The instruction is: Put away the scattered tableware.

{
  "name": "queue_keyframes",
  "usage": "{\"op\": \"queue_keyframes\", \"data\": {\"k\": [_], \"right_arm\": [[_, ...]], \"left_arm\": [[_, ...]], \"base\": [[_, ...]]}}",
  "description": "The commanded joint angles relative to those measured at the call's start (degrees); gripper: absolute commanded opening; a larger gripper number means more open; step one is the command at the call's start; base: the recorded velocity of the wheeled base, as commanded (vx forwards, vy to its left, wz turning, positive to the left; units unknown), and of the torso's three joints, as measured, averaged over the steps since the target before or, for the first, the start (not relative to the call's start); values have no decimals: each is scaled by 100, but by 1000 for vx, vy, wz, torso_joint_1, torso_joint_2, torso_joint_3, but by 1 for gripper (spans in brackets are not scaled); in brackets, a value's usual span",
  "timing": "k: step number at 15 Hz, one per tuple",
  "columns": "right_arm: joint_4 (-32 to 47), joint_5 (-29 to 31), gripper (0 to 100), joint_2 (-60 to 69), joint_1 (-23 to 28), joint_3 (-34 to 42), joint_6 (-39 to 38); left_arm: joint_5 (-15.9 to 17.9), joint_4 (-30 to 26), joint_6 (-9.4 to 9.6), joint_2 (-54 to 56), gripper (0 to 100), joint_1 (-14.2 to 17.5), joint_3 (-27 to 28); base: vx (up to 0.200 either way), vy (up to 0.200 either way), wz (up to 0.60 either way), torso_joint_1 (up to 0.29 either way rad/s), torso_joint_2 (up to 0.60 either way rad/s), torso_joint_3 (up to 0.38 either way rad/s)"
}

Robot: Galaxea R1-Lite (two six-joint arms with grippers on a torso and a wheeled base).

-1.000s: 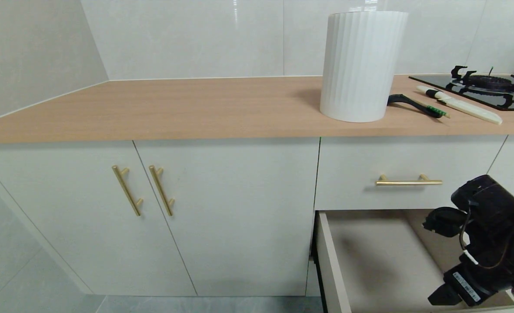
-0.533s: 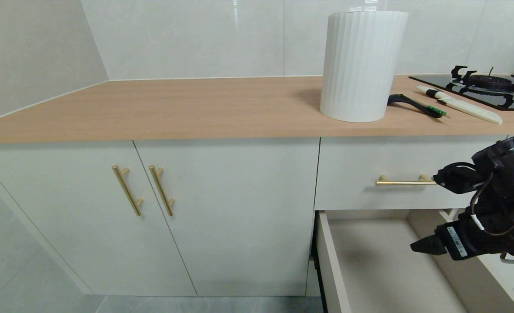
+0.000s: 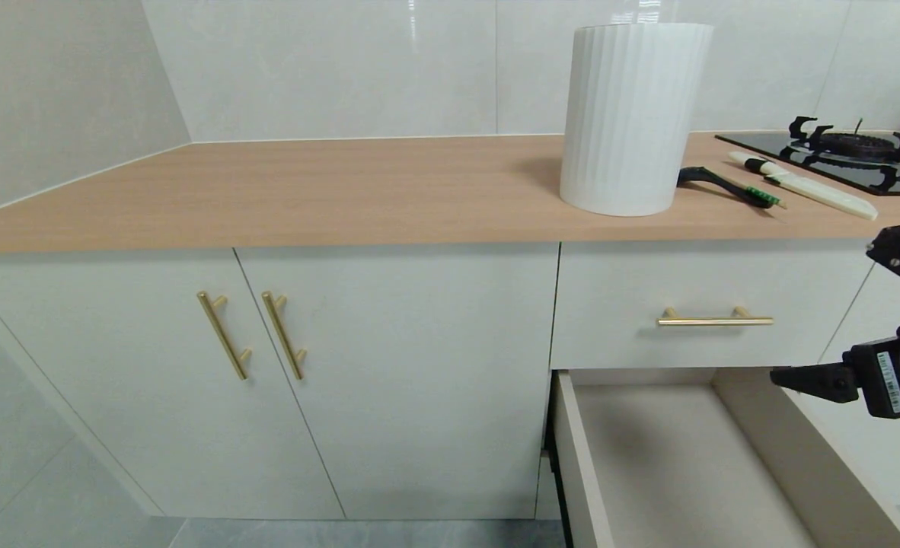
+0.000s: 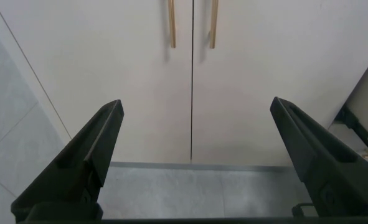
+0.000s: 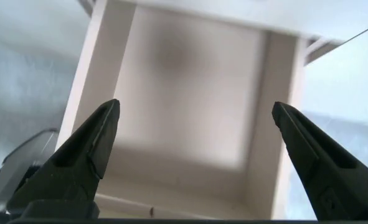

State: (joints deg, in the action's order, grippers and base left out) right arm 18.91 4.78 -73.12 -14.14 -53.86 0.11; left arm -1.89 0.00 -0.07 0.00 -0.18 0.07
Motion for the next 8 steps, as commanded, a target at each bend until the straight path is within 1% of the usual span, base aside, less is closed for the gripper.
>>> {"op": "queue_keyframes", "data": {"k": [1,2,3,4,8], "right_arm": [[-10,-3,100,289,34,16,68],[-10,-3,100,325,34,24,130],[-10,6,100,333,34,33,147],[-10,6,100,333,34,33,147],[-10,23,100,316,34,42,156]], "left_arm": [[-4,0,-1,-9,100,1,-7],[-4,0,-1,-9,100,1,1],[-4,0,-1,-9,100,1,-7],[-4,0,-1,-9,100,1,1],[-4,0,-1,-9,100,1,-7]], "base": [[0,0,0,61,-246,-188],[0,0,0,85,-339,-246],[0,0,0,32,-119,-261],[0,0,0,129,-300,-300],[0,0,0,177,-528,-293]]}}
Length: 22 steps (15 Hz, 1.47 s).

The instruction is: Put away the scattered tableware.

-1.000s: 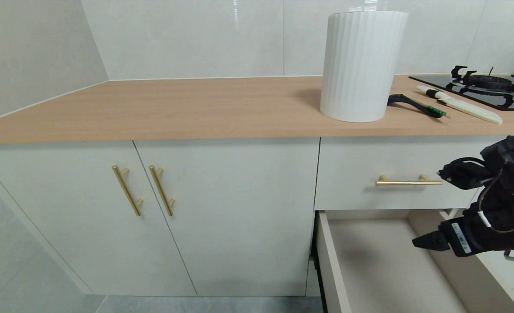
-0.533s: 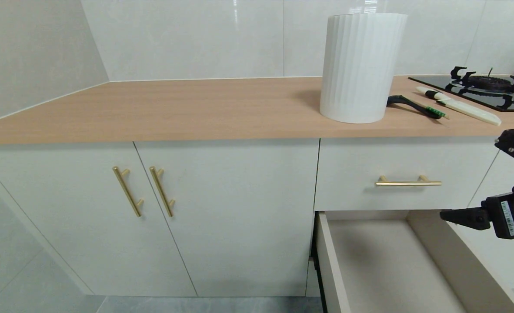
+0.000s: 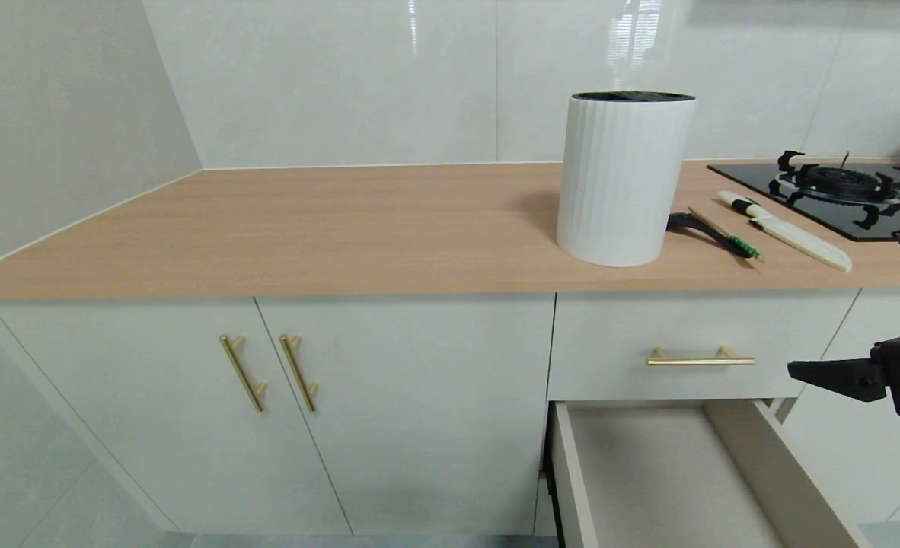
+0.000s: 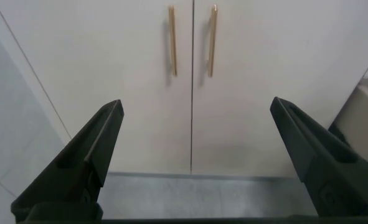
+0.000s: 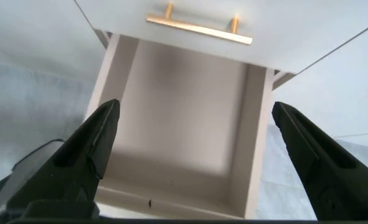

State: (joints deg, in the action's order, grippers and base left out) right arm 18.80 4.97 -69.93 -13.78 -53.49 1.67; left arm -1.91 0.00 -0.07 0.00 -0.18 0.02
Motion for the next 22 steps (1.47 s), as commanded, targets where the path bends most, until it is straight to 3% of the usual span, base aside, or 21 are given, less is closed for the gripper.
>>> {"op": "queue_keyframes", "data": {"k": [1,11,14,18,22], "right_arm": [[1,4,100,-4,-2,5,0],[-17,-5,100,-215,24,5,149],[-456,12,100,-1436,455,-847,114],[-17,4,100,-2913,648,-2271,-686],[-8,241,100,-3598,648,-2640,-1055]], "left_arm": [[-2,0,-1,-9,100,1,-2],[7,0,-1,-9,100,1,6],[-2,0,-1,-9,100,1,-2],[-2,0,-1,-9,100,1,6],[-2,0,-1,-9,100,1,-2]], "base": [[0,0,0,183,-481,-286],[0,0,0,182,-439,-261],[0,0,0,29,-58,-34],[0,0,0,0,0,0],[0,0,0,0,0,0]]}}
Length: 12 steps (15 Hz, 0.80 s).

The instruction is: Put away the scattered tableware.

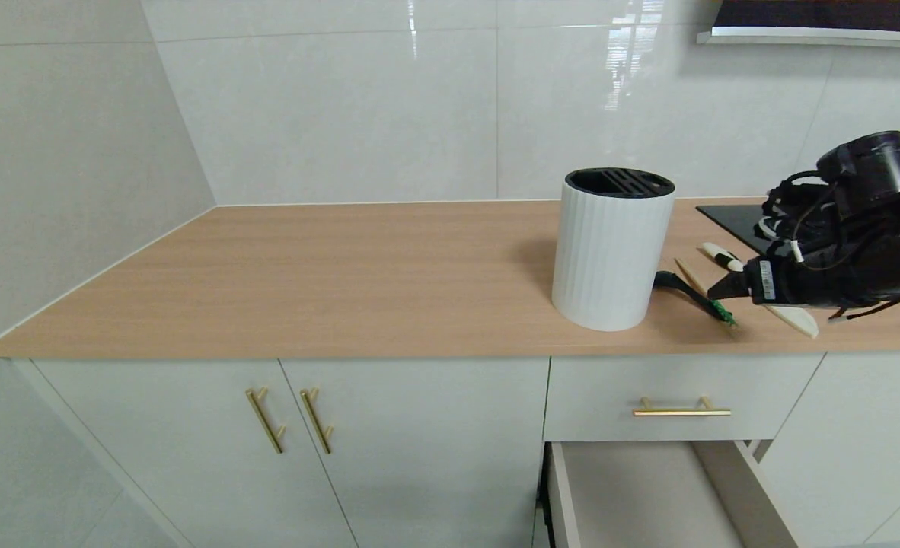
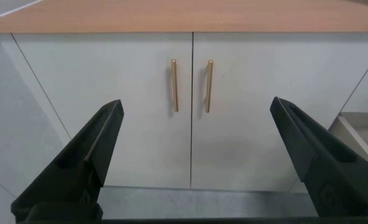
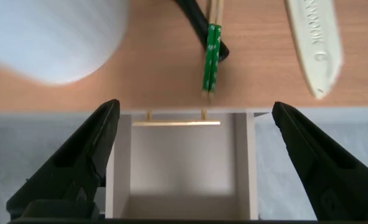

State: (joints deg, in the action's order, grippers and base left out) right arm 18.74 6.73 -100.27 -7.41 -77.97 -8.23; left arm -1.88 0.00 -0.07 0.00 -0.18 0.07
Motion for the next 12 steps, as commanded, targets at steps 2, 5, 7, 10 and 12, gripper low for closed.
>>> {"op": "queue_keyframes", "data": {"k": [2,5,7,10,12], "right_arm": [[-2,232,100,-810,12,-350,-302],[-10,268,100,-968,12,-394,-320],[-10,268,100,-1030,47,-456,-337],[-19,268,100,-1144,126,-517,-346],[-19,276,100,-1223,126,-535,-355]], "left_arm": [[-6,0,-1,-9,100,1,-7],[-6,0,-1,-9,100,1,-7],[-6,0,-1,-9,100,1,-7],[-6,0,-10,-9,100,1,-7],[-6,0,-10,-9,100,1,-7]], "base": [[0,0,0,0,0,0],[0,0,0,0,0,0],[0,0,0,0,0,0],[0,0,0,0,0,0],[0,0,0,0,0,0]]}}
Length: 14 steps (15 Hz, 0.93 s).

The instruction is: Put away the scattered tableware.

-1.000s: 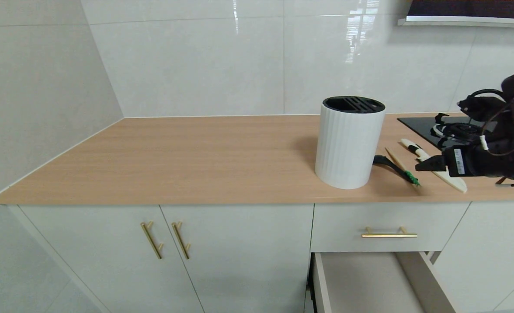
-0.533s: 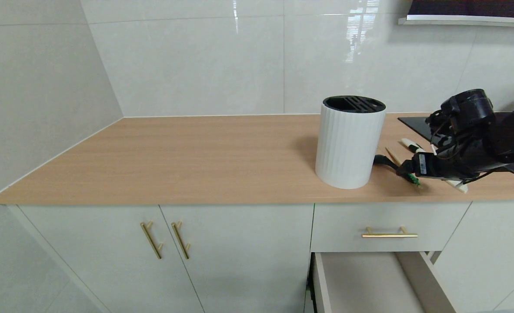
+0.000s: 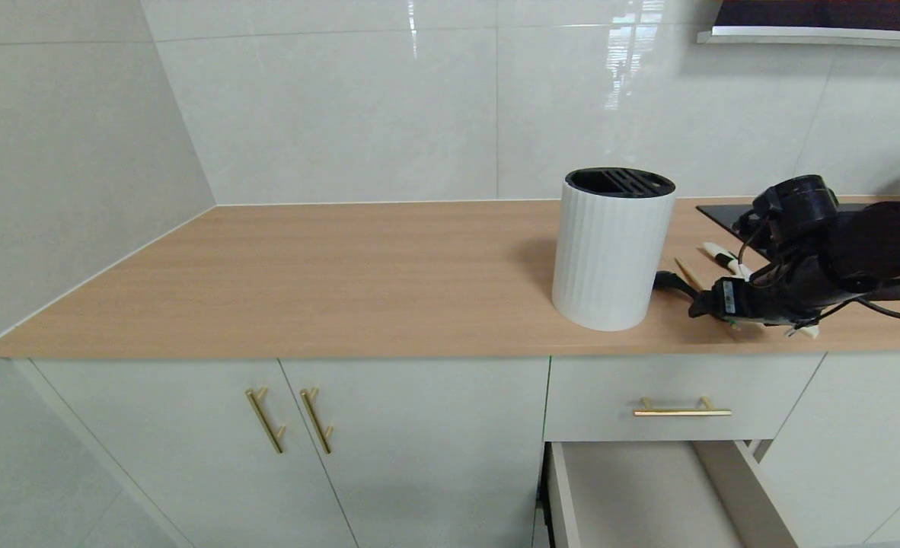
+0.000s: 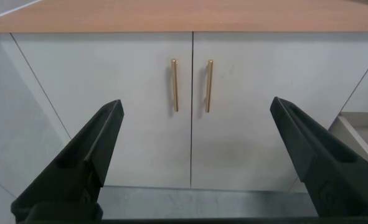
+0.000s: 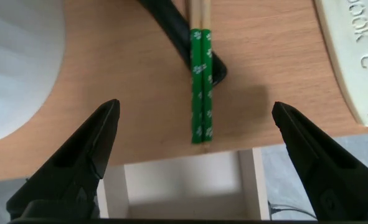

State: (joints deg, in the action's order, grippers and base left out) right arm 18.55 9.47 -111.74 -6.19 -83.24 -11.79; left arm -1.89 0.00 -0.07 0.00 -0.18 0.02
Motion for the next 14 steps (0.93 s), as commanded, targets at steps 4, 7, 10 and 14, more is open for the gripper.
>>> {"op": "queue_keyframes", "data": {"k": [4,7,10,14], "right_arm": [[-1,2,100,-129,4,-8,10],[-10,116,100,-199,4,-35,1],[-1,116,0,-199,4,-35,1],[8,125,0,-32,4,-17,-8]], "left_arm": [[-4,0,-1,-9,100,1,6],[-4,0,-10,-9,100,1,-2],[-4,0,-1,-9,100,1,6],[-4,0,-1,-9,100,1,-2]], "base": [[0,0,0,0,0,0],[0,0,0,0,0,0],[0,0,0,0,0,0],[0,0,0,0,0,0]]}}
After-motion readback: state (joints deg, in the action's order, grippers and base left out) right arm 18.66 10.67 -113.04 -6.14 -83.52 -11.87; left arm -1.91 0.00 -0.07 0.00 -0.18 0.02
